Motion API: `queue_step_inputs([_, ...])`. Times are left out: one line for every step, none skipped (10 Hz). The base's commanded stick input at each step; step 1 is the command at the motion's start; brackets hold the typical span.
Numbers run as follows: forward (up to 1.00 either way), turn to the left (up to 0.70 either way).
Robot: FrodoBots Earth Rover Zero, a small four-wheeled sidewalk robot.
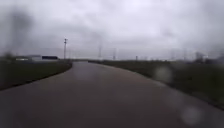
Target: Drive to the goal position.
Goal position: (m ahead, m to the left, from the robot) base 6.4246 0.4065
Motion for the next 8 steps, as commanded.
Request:
queue_step_inputs([0.7,0.0])
queue_step_inputs([0.7,0.0])
queue_step_inputs([0.7,0.0])
queue_step_inputs([0.7,0.0])
queue_step_inputs([0.7,0.0])
queue_step_inputs([0.7,0.0])
queue_step_inputs([0.7,0.0])
queue_step_inputs([0.7,0.0])
